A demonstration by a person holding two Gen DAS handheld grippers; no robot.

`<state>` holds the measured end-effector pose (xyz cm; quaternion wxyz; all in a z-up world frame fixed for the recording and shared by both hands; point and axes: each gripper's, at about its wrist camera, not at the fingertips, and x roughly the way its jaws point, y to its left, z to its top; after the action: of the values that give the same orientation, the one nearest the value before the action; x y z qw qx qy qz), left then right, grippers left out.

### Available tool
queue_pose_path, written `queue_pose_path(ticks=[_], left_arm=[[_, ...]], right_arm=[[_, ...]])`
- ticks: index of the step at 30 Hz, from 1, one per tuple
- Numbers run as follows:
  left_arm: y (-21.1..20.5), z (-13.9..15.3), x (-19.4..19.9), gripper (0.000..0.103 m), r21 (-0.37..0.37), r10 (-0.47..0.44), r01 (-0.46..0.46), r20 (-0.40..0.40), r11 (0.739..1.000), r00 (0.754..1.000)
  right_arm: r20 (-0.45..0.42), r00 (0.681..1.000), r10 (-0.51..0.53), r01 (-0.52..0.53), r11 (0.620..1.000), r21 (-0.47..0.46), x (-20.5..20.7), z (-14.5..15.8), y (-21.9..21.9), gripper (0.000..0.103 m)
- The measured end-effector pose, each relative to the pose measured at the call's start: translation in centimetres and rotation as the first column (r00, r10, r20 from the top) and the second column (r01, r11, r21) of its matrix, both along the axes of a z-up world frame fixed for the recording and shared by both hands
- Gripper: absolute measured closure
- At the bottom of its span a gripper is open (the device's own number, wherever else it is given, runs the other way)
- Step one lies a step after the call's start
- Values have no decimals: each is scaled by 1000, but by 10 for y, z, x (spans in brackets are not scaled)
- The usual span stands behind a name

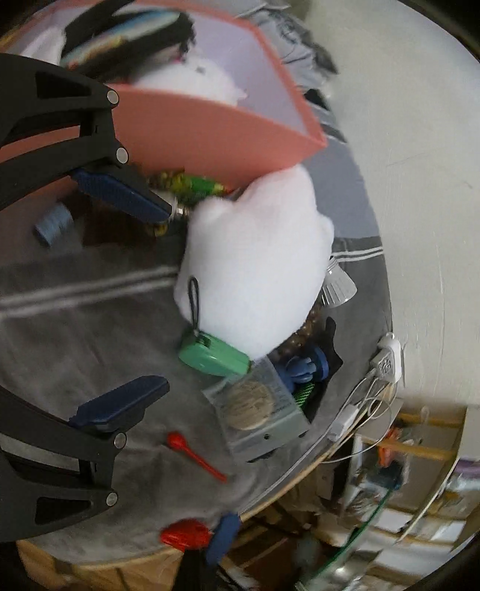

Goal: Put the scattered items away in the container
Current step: 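Grasp the green clip with the left tool while the right grasps the second black glove, then drop the green clip and black glove into the pink box with both tools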

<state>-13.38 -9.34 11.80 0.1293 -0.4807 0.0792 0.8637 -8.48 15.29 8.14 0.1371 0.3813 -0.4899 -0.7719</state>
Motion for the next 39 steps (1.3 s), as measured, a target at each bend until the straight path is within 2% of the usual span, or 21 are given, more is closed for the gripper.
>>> queue_pose_path(ticks=[3, 5, 8, 12, 16, 18, 20, 21, 22, 24, 25, 28, 31, 33, 36, 39], left_arm=[[5, -6, -4, 18, 52, -2, 0, 40, 999, 999], [12, -12, -4, 18, 35, -27, 25, 43, 999, 999], [27, -21, -3, 18, -2, -82, 82, 40, 997, 996], [51, -36, -6, 18, -53, -171, 172, 16, 984, 985], [70, -60, -19, 17, -159, -195, 194, 11, 968, 981], [75, -64, -24, 11, -157, -188, 183, -18, 971, 982], [77, -65, -28, 12, -119, -181, 174, -54, 978, 982], [76, -64, -30, 35, -92, -175, 168, -66, 981, 982], [74, -64, -33, 70, -107, -140, 132, -76, 985, 987], [65, -56, -38, 80, -24, -107, 106, -41, 994, 993], [60, -50, -37, 81, 11, -98, 98, -25, 995, 995], [51, -34, -29, 83, 31, -83, 84, -28, 996, 996], [27, -3, -16, 85, 100, -29, 33, -39, 994, 999], [5, 28, -3, 85, 149, 20, -8, -80, 989, 997], [-42, 82, 15, 85, 246, 136, -93, -167, 965, 977], [-101, 115, 31, 84, 318, 271, -196, -209, 927, 940]], right_arm=[[29, 1000, -2, -1, 992, 130, -27, -12, 1, 23], [48, 999, 15, -24, 980, 196, -47, -22, -5, 25], [77, 994, 79, -95, 969, 227, -75, -40, -18, 37], [131, 981, 142, -171, 952, 252, -91, -59, -39, 93], [92, 991, 96, -115, 965, 235, -79, -46, -29, 94], [62, 994, 91, -103, 966, 237, -72, -32, -17, 94], [47, 995, 83, -92, 965, 245, -64, -25, -10, 94], [44, 996, 79, -87, 966, 243, -60, -22, -7, 94], [43, 996, 76, -85, 967, 242, -56, -20, -3, 94], [45, 996, 72, -82, 962, 261, -49, -17, 3, 94], [45, 997, 70, -80, 959, 271, -47, -16, 5, 94], [41, 997, 61, -70, 953, 293, -39, -8, 13, 94], [24, 998, 53, -58, 953, 296, -31, 1, 20, 94], [14, 998, 57, -59, 955, 291, -27, 5, 20, 94], [32, 996, 85, -91, 951, 295, -26, 0, 8, 92], [82, 991, 110, -131, 937, 323, -30, -15, -8, 86]])
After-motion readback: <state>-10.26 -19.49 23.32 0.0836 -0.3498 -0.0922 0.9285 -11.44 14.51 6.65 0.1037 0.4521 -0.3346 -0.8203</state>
